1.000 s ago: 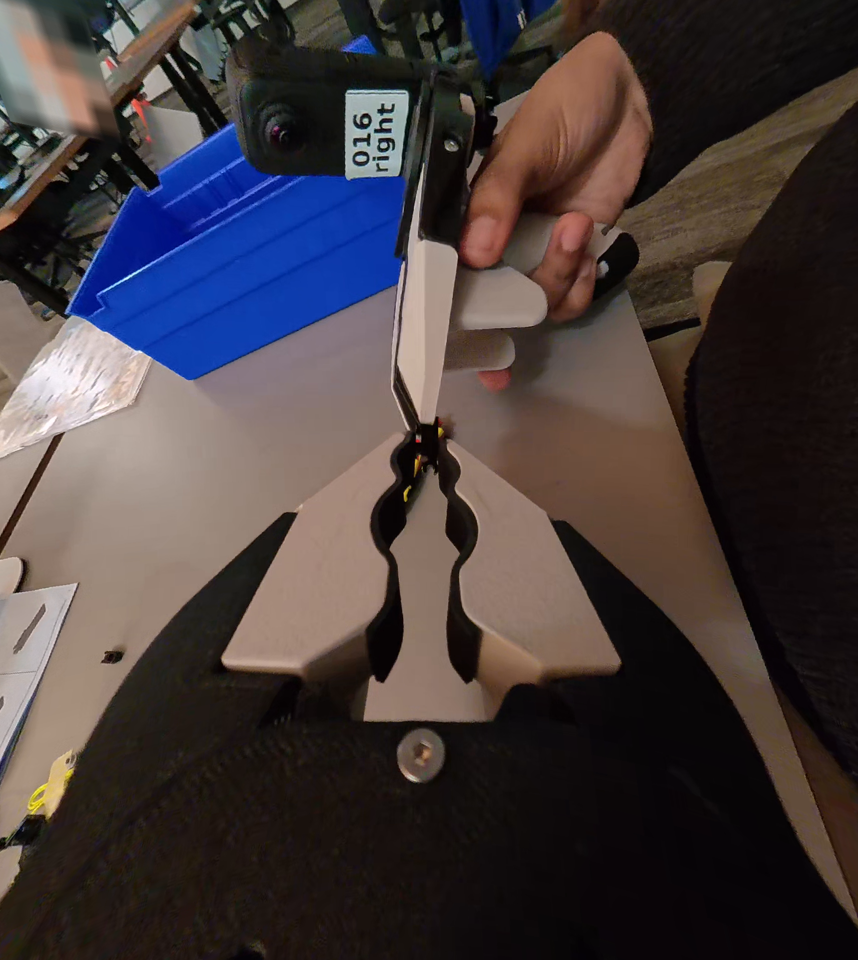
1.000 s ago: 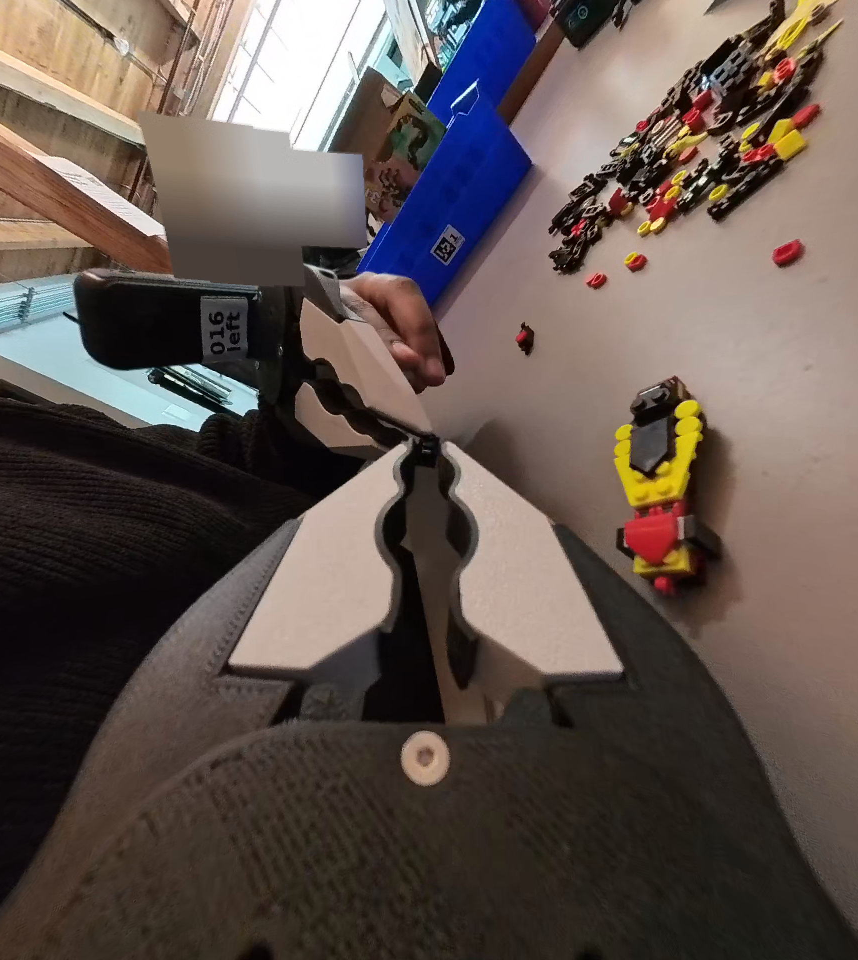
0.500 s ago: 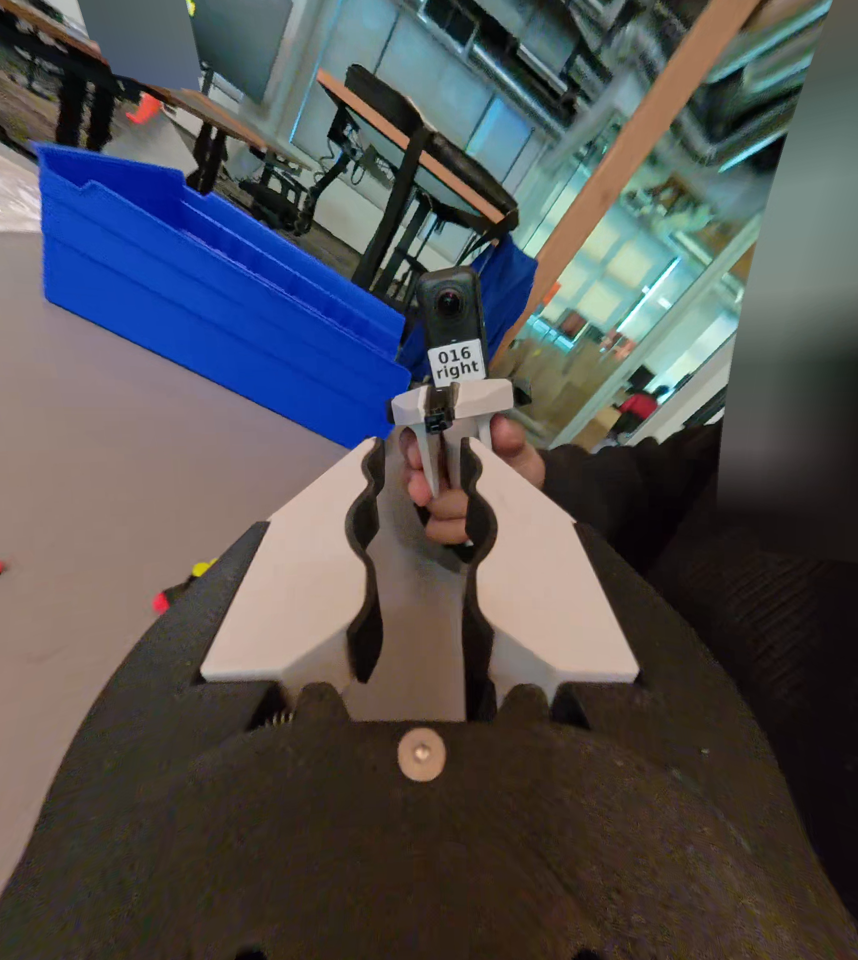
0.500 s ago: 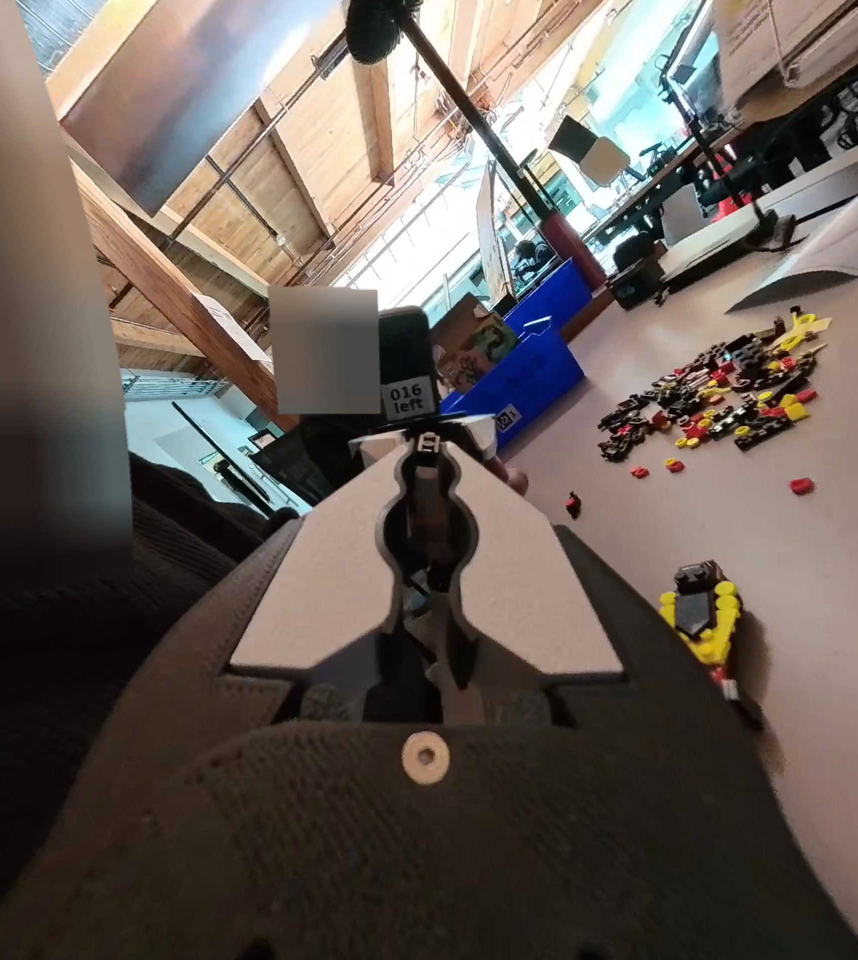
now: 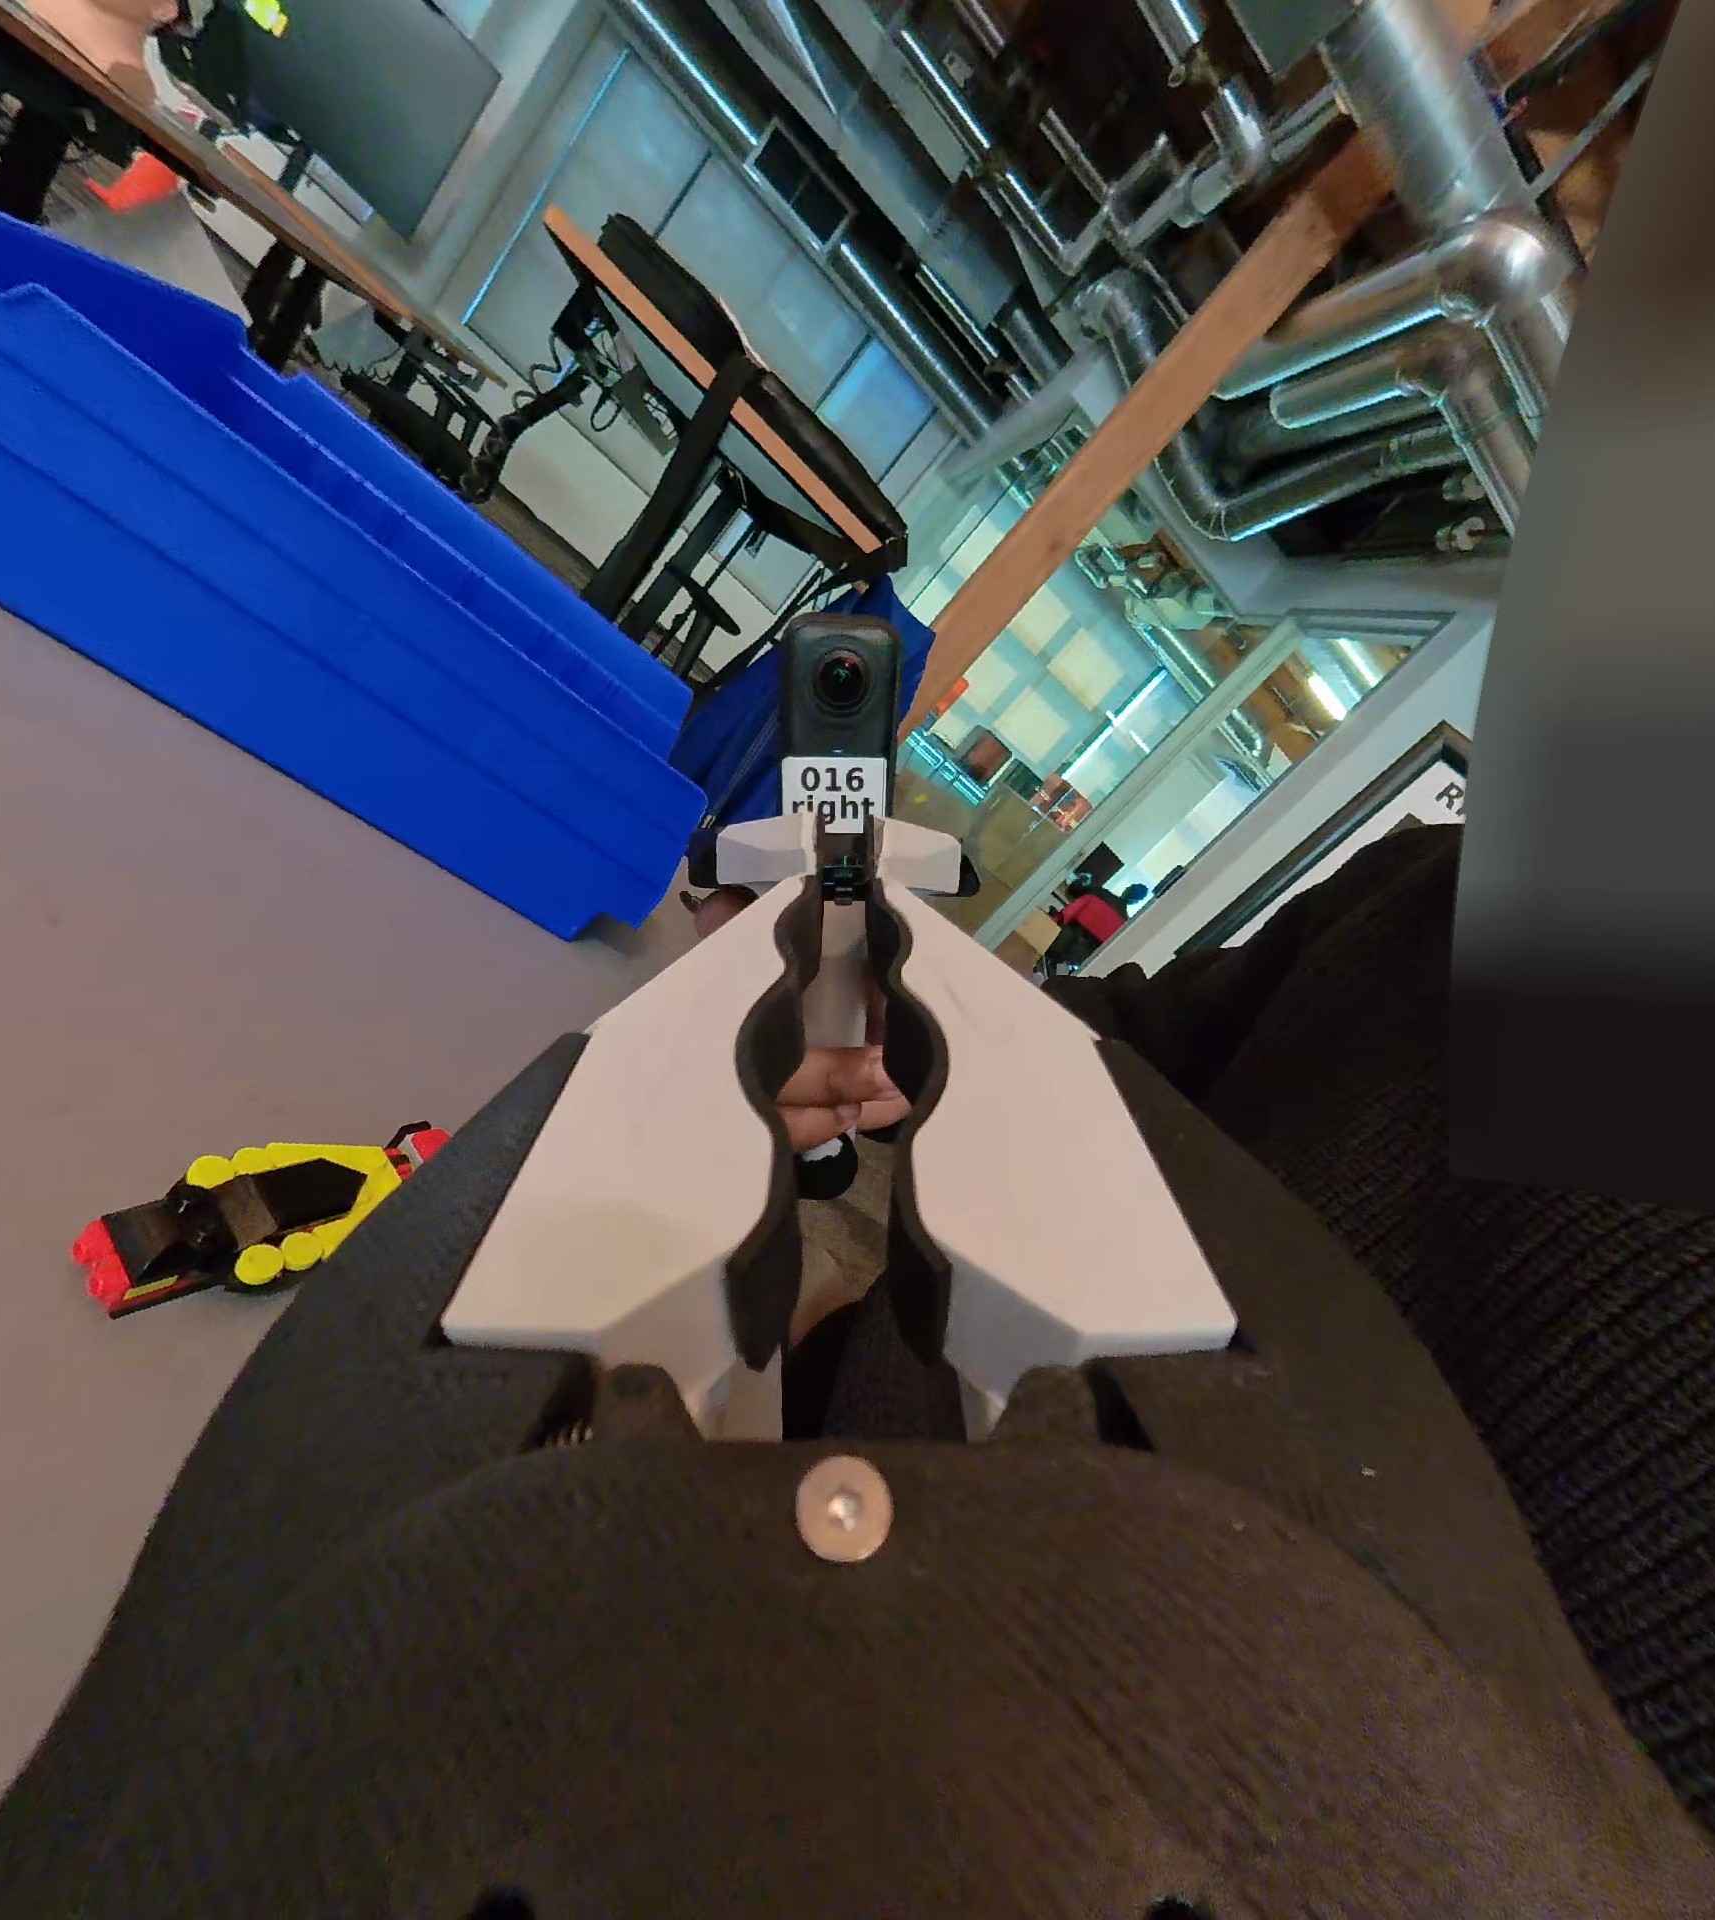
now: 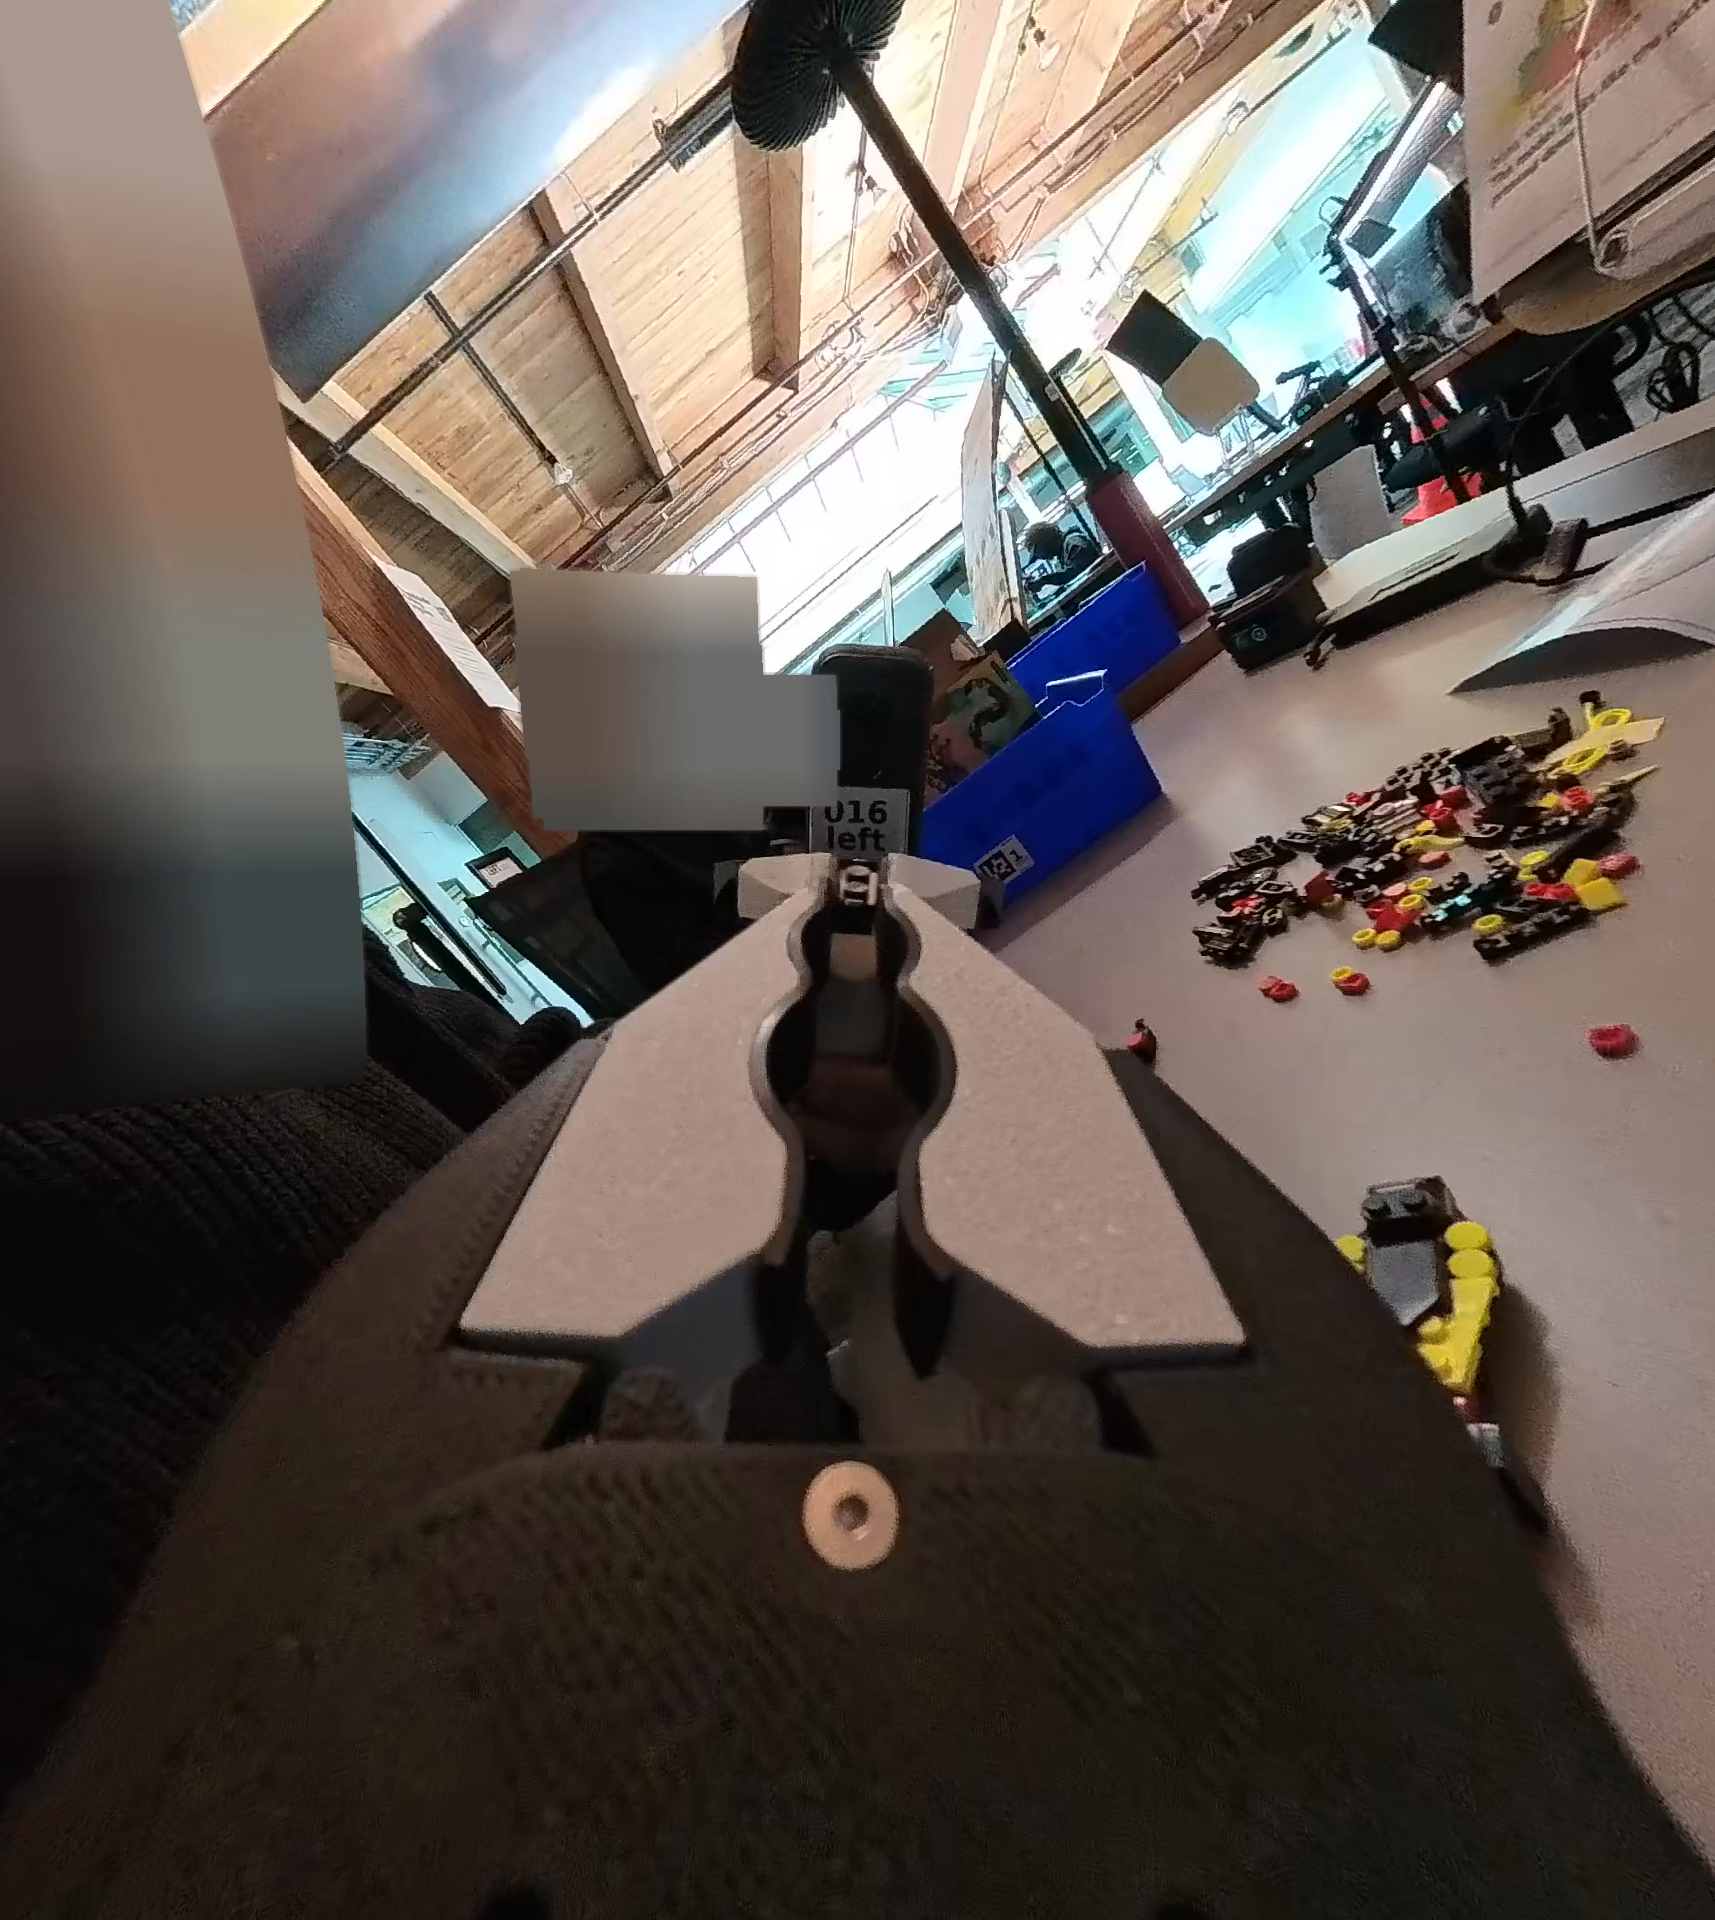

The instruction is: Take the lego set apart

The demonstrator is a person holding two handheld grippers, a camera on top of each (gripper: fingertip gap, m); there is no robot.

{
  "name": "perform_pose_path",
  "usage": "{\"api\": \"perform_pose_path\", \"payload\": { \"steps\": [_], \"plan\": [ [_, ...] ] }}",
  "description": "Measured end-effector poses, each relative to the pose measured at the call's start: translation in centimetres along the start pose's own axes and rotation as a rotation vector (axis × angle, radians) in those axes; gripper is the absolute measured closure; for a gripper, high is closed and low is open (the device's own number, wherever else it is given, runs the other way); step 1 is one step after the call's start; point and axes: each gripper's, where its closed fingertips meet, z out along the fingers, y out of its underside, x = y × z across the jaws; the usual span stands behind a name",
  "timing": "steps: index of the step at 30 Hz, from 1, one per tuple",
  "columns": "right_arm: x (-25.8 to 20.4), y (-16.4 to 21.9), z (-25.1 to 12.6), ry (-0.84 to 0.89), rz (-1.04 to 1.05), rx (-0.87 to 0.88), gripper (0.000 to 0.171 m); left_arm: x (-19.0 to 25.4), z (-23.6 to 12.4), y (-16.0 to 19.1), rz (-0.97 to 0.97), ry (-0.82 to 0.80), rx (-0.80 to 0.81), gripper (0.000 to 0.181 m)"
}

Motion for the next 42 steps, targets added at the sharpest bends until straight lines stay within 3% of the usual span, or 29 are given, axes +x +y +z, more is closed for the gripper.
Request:
{"api": "perform_pose_path", "payload": {
  "steps": [12,25,42],
  "plan": [
    [0.3,0.8,-0.4,-0.023,0.021,-0.101,0.154,0.0,0.0,0.7,0.048,-0.016,-0.09,0.177],
    [0.3,1.2,-0.2,-0.031,0.043,-0.123,0.165,-0.4,-0.3,1.1,0.005,-0.003,-0.136,0.178],
    [0.7,1.0,-0.4,-0.009,0.043,-0.124,0.165,-0.6,-0.6,0.9,-0.008,0.007,-0.111,0.173]
  ]
}}
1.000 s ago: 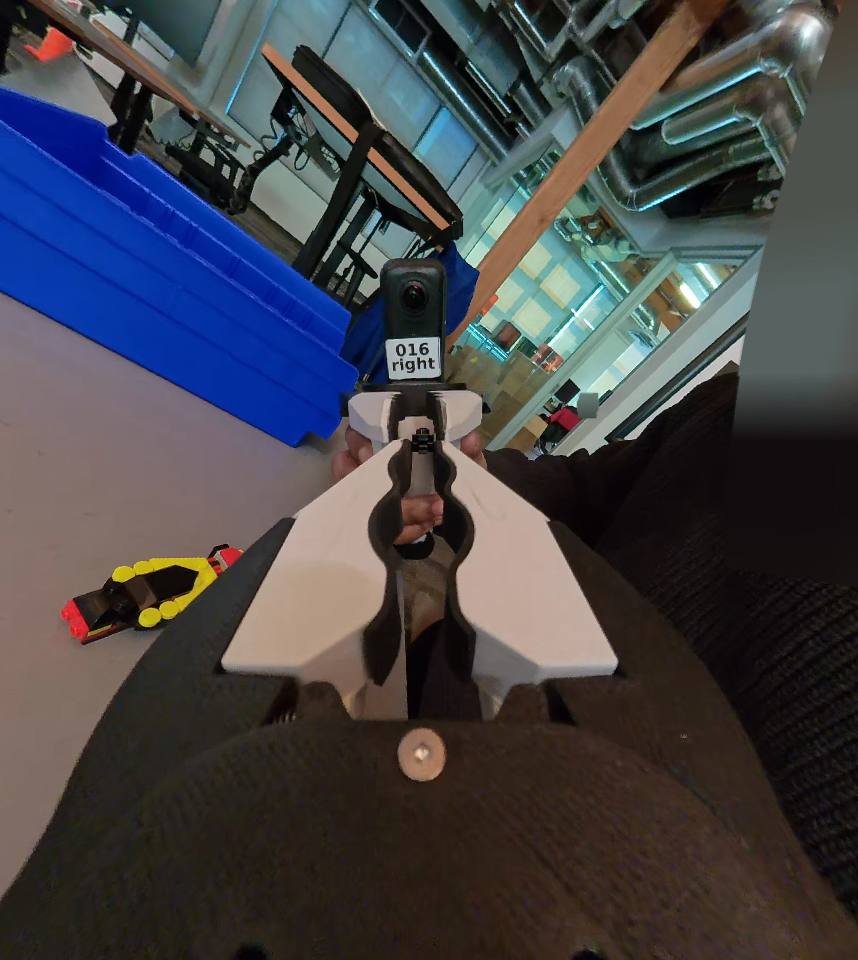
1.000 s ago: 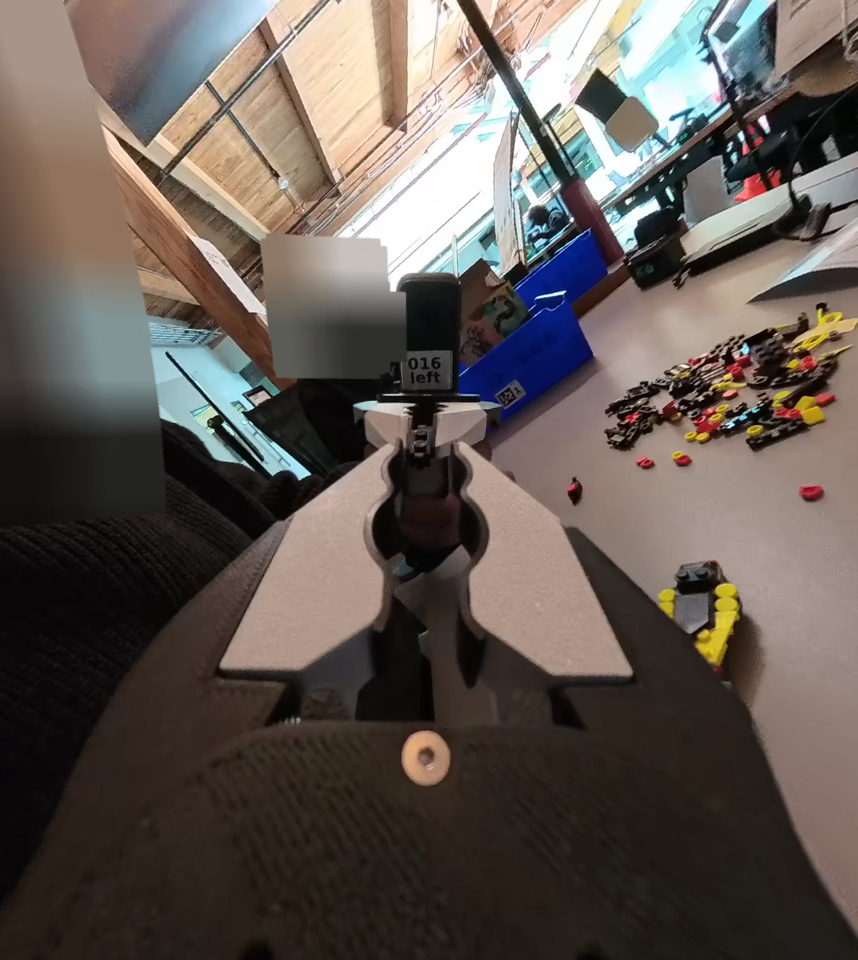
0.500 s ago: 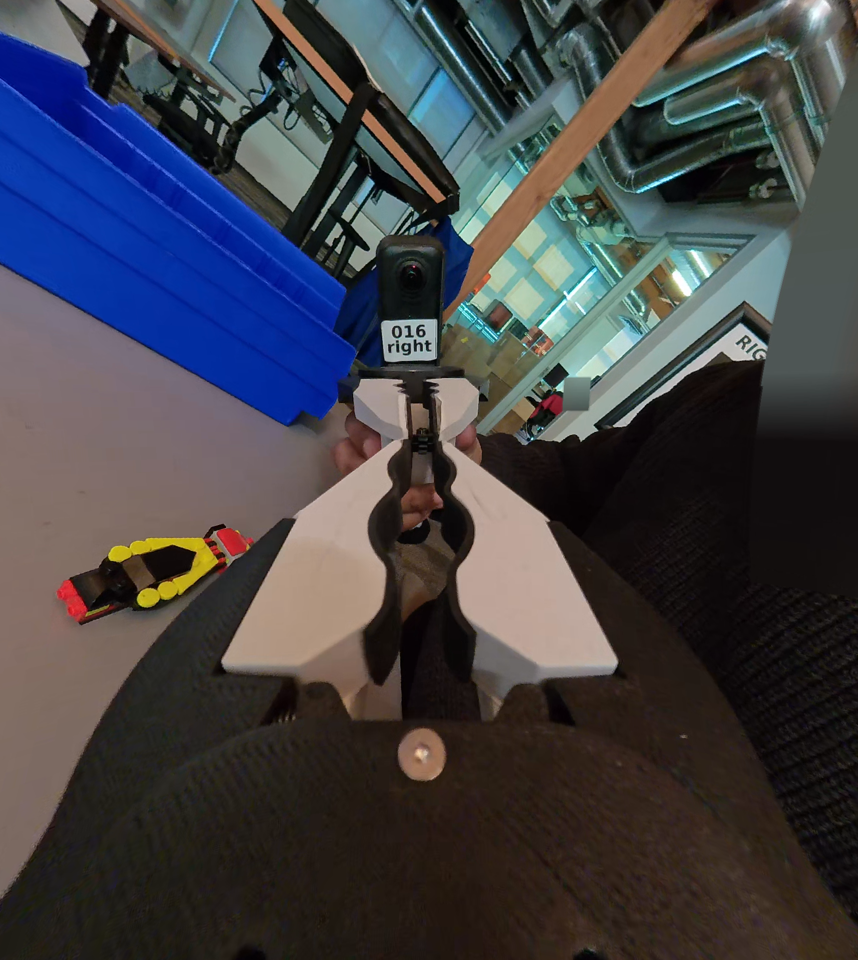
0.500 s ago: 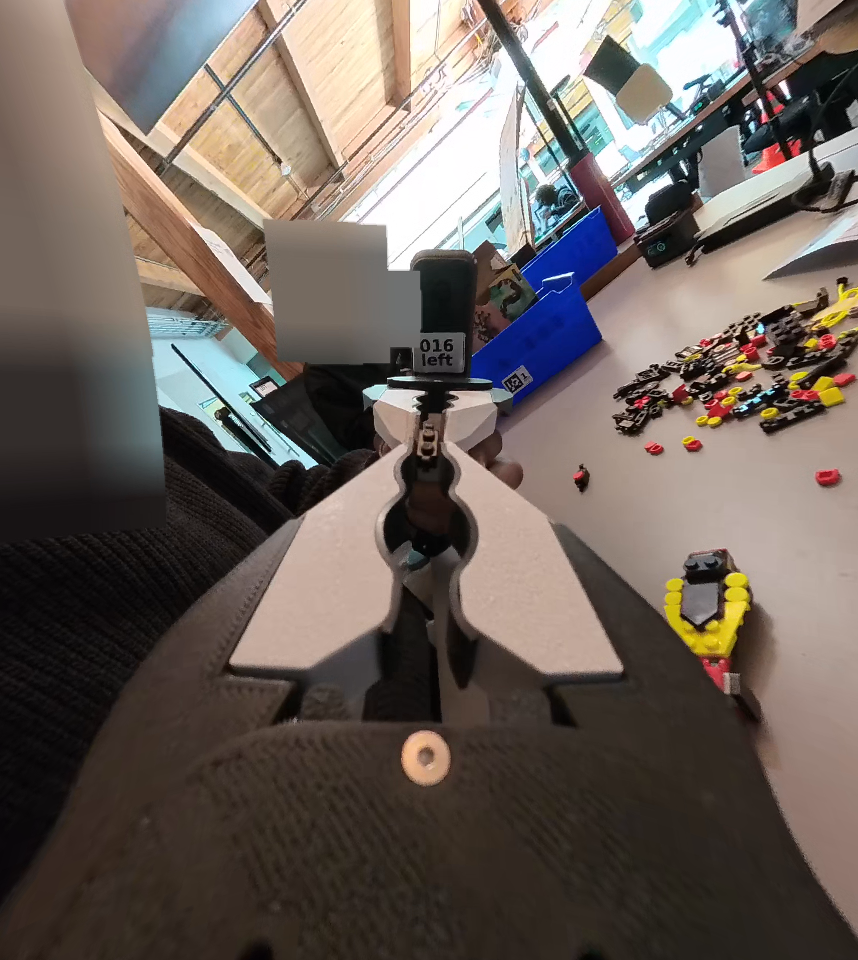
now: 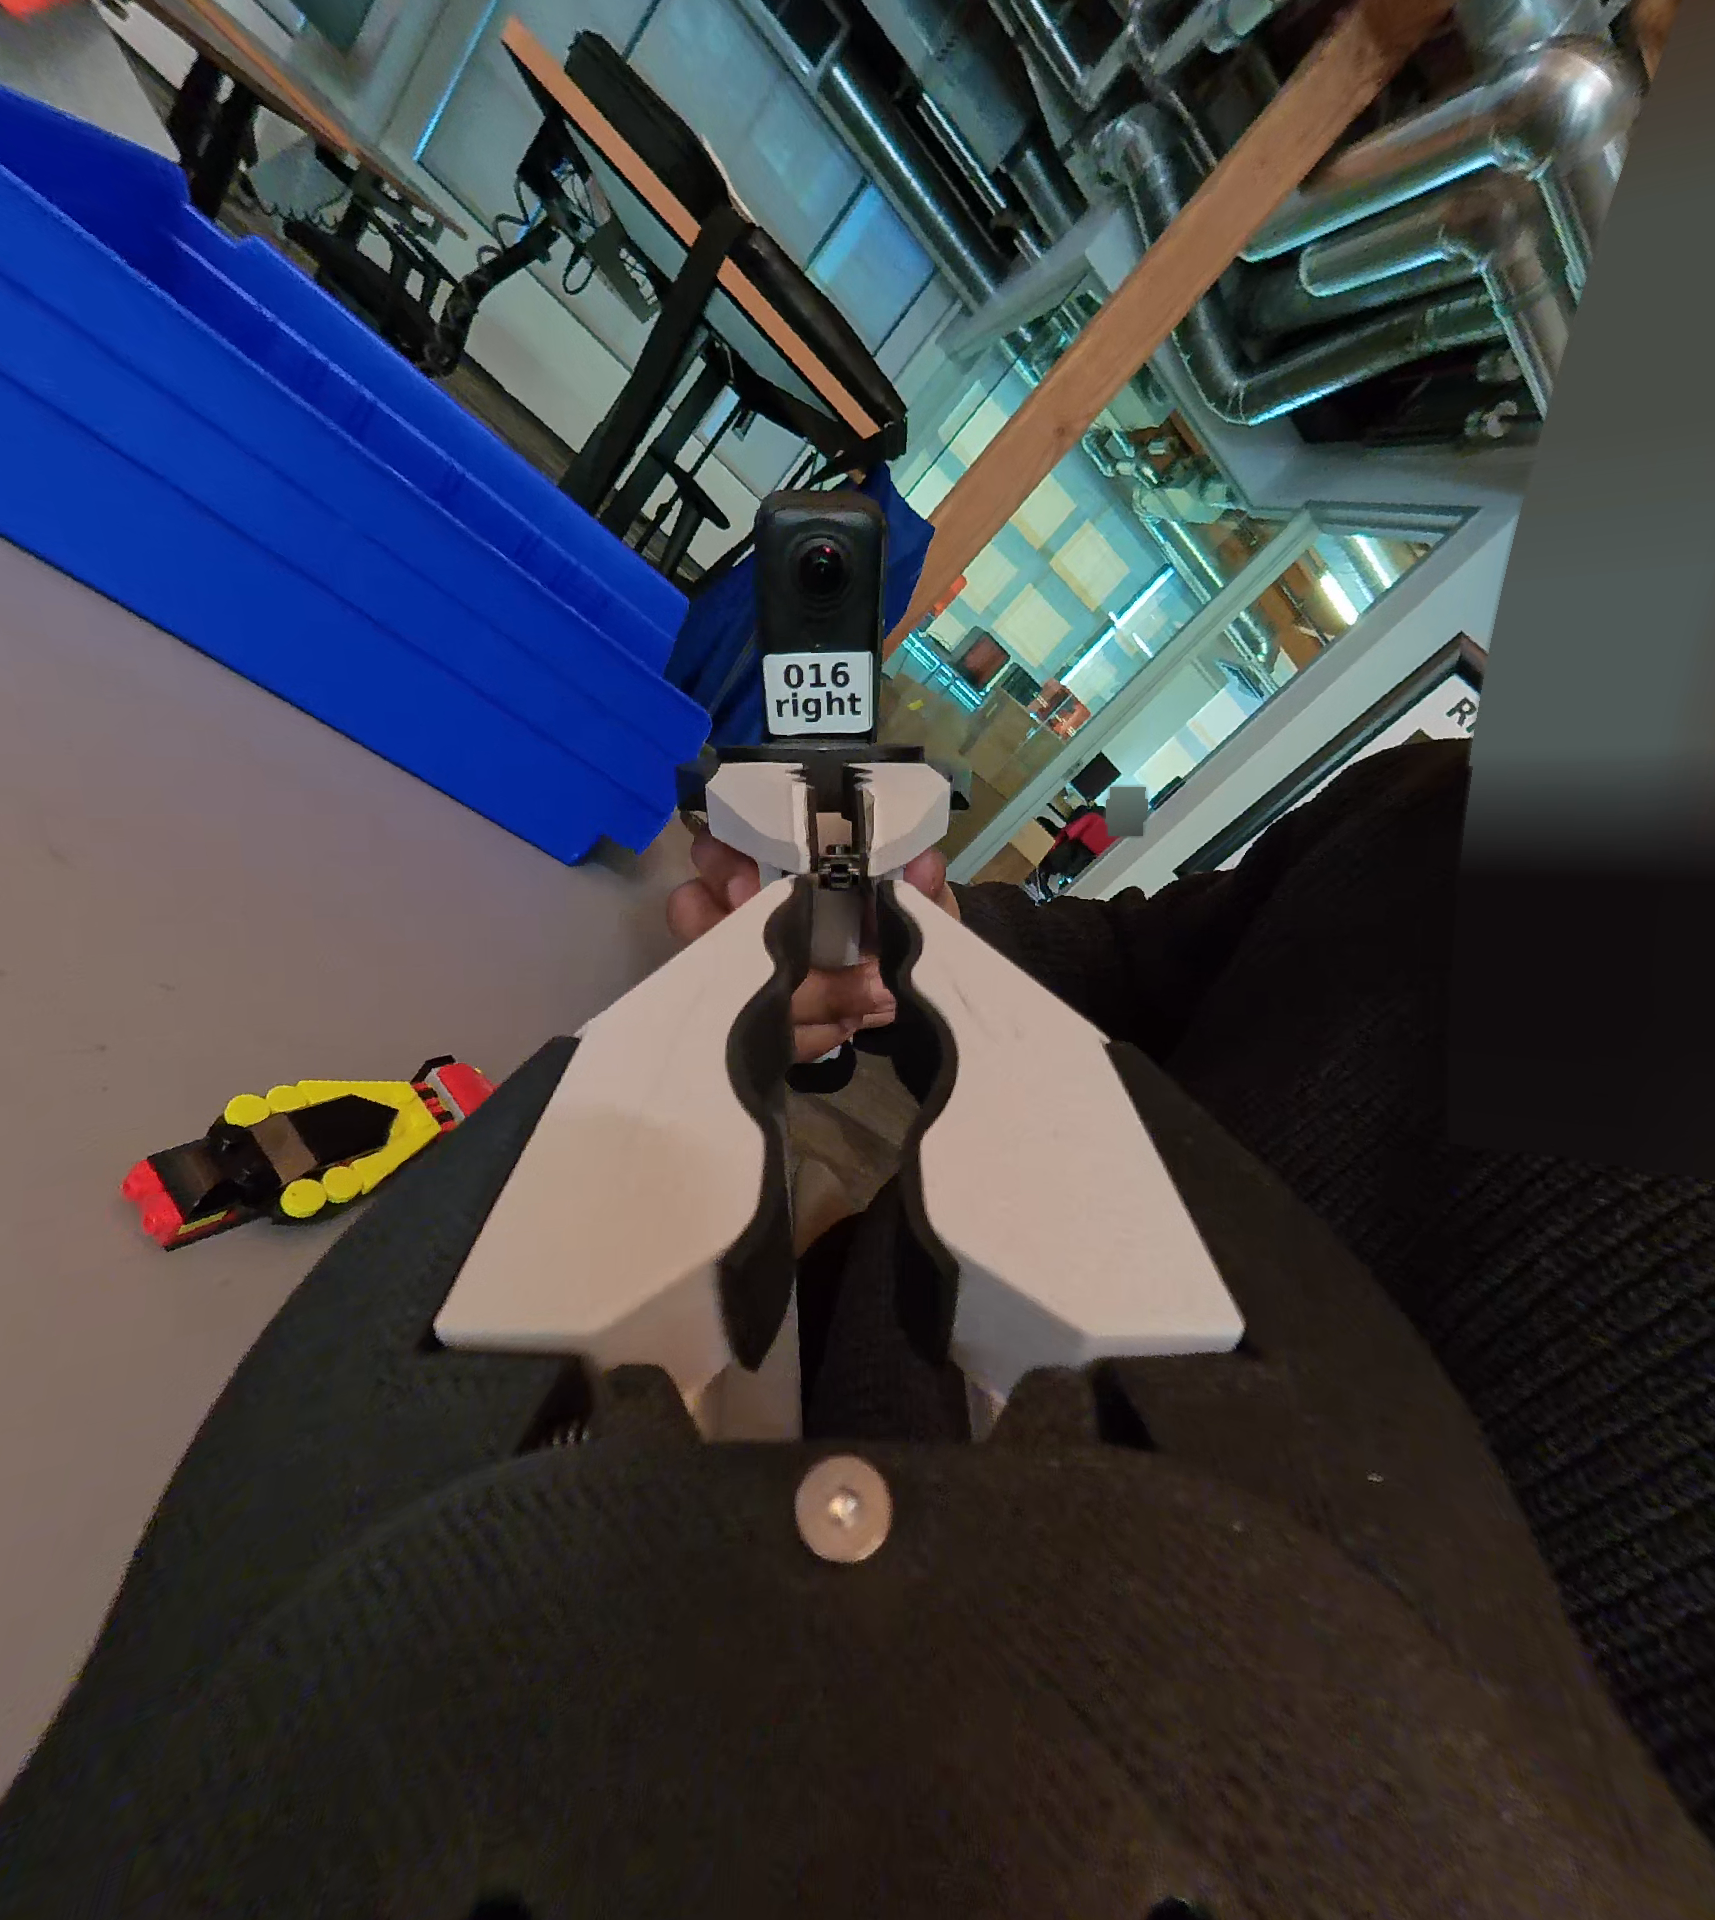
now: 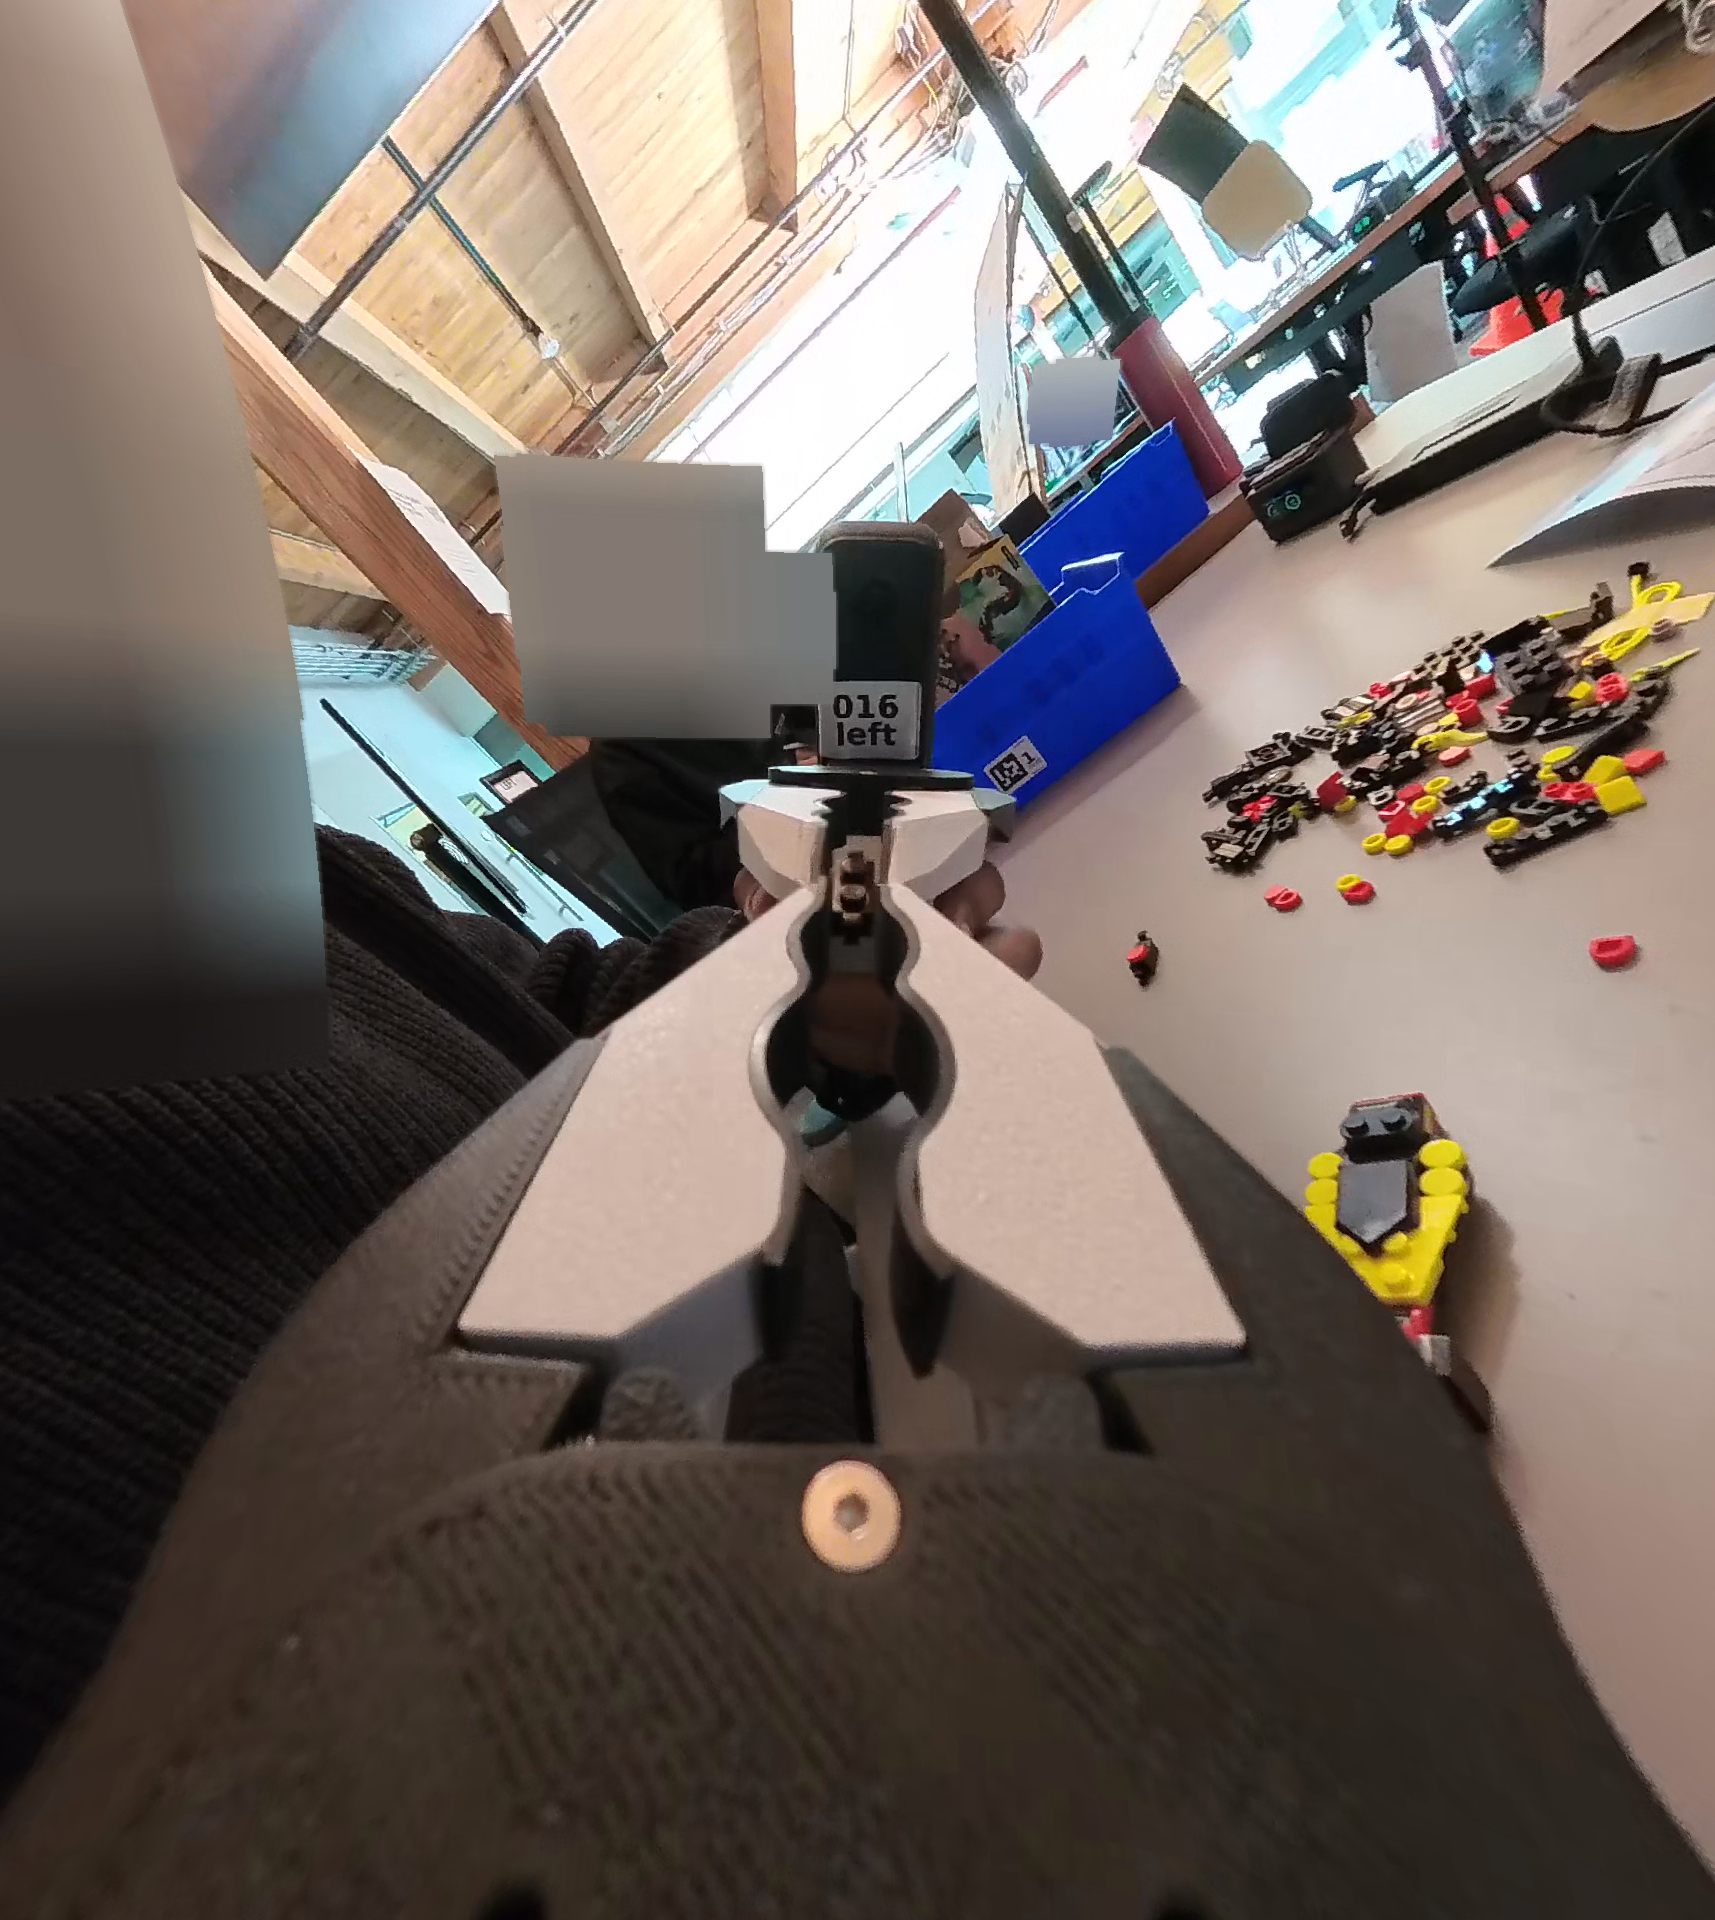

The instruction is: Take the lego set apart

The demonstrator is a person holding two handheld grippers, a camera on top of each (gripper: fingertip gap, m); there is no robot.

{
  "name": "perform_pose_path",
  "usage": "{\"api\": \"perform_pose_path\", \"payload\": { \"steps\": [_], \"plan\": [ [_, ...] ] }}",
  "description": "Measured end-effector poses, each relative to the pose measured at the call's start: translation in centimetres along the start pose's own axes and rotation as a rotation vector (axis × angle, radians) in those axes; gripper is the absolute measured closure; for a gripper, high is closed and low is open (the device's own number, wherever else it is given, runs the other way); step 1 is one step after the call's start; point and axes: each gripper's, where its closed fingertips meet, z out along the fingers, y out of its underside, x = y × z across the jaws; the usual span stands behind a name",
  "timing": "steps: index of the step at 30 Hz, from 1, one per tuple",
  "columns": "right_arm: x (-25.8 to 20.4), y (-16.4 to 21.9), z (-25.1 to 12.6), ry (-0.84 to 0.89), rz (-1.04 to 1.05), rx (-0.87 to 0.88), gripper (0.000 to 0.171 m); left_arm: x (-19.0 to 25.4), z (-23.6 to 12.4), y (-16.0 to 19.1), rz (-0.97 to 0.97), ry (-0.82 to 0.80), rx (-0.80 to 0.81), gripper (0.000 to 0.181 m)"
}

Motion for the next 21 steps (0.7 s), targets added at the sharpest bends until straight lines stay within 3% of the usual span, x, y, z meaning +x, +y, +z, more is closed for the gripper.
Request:
{"api": "perform_pose_path", "payload": {
  "steps": [21],
  "plan": [
    [-0.29,0.5,0.27,0.003,-0.03,-0.03,0.165,0.19,0.39,0.8,0.036,-0.012,-0.07,0.177]
  ]
}}
